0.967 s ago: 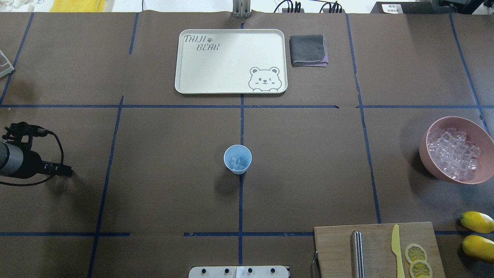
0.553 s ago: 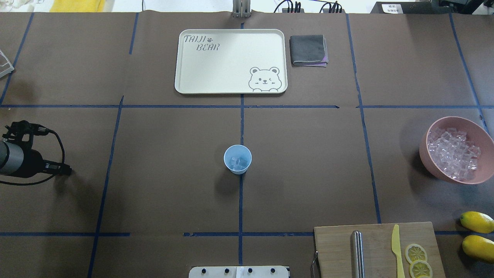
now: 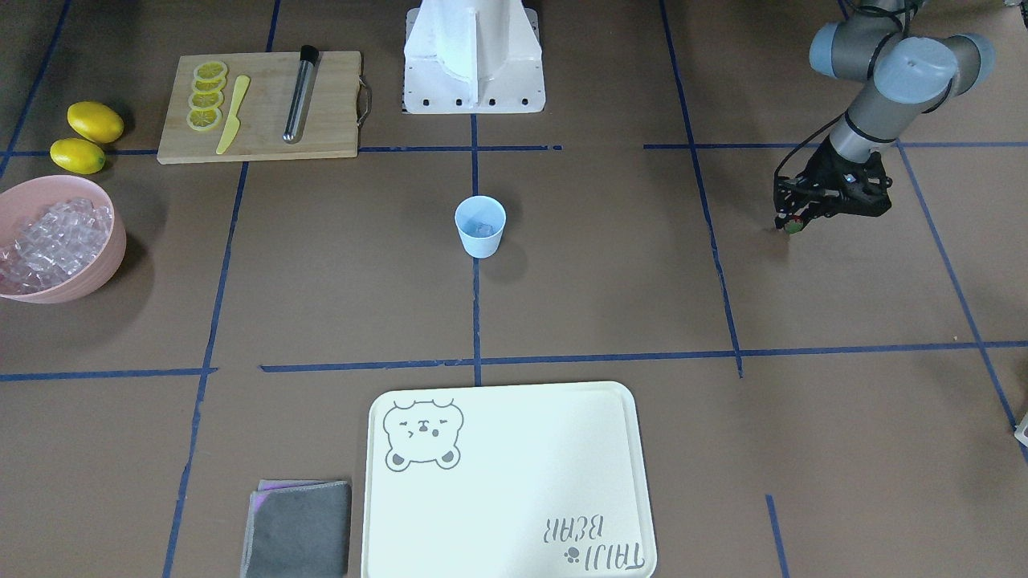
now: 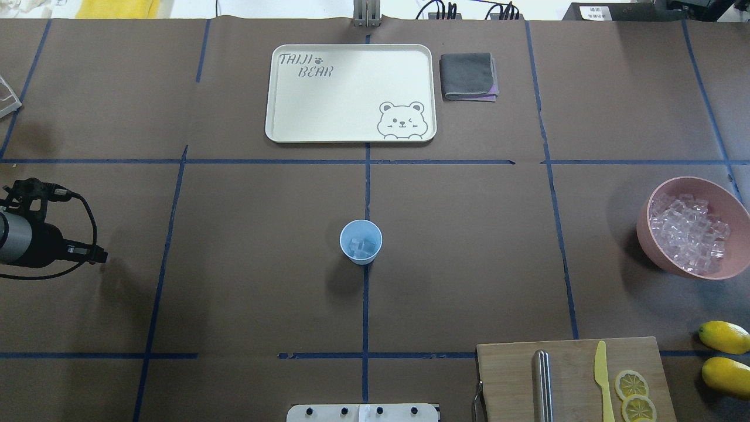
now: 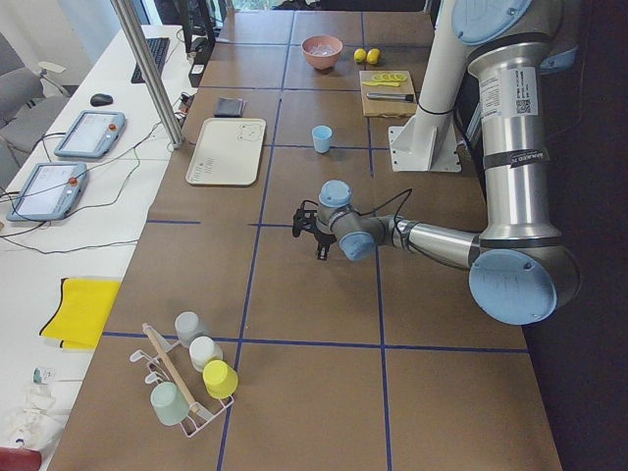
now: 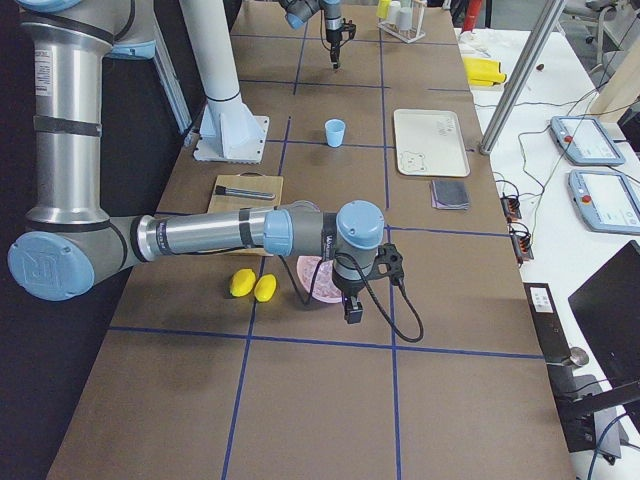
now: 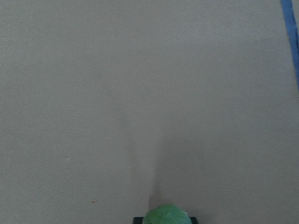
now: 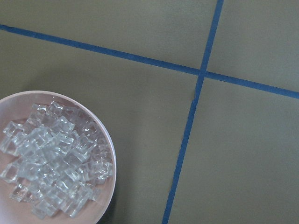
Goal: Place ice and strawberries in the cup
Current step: 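Carry the strawberry over the light-blue cup with the left gripper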
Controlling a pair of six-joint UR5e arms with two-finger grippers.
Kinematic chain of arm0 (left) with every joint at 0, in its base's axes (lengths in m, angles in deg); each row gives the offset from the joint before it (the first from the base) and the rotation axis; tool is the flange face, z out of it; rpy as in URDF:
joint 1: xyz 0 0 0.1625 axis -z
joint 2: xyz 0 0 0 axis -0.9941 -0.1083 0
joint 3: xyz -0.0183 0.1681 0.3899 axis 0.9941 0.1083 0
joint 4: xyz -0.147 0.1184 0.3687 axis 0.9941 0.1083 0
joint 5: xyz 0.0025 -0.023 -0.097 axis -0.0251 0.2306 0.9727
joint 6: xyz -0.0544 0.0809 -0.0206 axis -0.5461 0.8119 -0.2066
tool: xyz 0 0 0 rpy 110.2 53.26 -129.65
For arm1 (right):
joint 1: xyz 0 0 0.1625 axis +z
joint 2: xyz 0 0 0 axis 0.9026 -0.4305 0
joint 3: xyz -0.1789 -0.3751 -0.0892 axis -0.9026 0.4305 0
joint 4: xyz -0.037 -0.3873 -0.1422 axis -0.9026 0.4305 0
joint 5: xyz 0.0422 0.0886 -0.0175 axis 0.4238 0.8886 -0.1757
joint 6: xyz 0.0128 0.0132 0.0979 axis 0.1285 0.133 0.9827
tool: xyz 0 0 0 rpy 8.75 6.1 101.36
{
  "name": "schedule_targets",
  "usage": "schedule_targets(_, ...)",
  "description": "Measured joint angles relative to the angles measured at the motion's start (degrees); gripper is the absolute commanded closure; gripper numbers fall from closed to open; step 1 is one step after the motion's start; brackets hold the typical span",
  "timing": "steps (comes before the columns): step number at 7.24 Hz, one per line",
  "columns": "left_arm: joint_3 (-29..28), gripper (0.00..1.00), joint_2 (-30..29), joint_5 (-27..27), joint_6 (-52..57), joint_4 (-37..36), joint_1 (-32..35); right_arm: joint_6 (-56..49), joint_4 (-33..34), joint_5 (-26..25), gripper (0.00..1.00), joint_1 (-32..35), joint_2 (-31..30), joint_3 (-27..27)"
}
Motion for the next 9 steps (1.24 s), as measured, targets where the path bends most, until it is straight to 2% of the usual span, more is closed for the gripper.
schedule_targets(2,9.9,0.92,-1.8,2.1,0.1,-14.6,0.0,0.3,0.0,0.0,0.01,0.0,0.0,-0.1)
schedule_targets(3,14.8,0.92,-5.7,2.4,0.1,-24.7,0.0,0.3,0.0,0.0,0.01,0.0,0.0,-0.1)
schedule_targets(4,18.5,0.91,-12.1,2.4,0.0,-36.1,0.0,0.3,0.0,0.0,0.01,0.0,0.0,-0.1)
schedule_targets(5,20.8,0.9,-21.1,2.4,-0.1,-48.5,-0.1,0.3,-0.1,0.0,0.01,0.0,0.0,-0.1)
schedule_targets(6,21.5,0.91,-29.5,2.4,-0.5,-58.0,-0.5,0.3,-0.1,0.0,0.01,0.0,0.0,-0.1)
schedule_targets(7,21.1,0.9,-35.6,2.3,-2.2,-63.2,-1.4,0.3,-0.1,0.0,0.01,0.0,0.0,-0.1)
schedule_targets(9,15.6,0.89,-45.2,0.5,-9.4,-65.0,-5.5,0.3,0.0,0.0,0.01,0.0,0.0,-0.2)
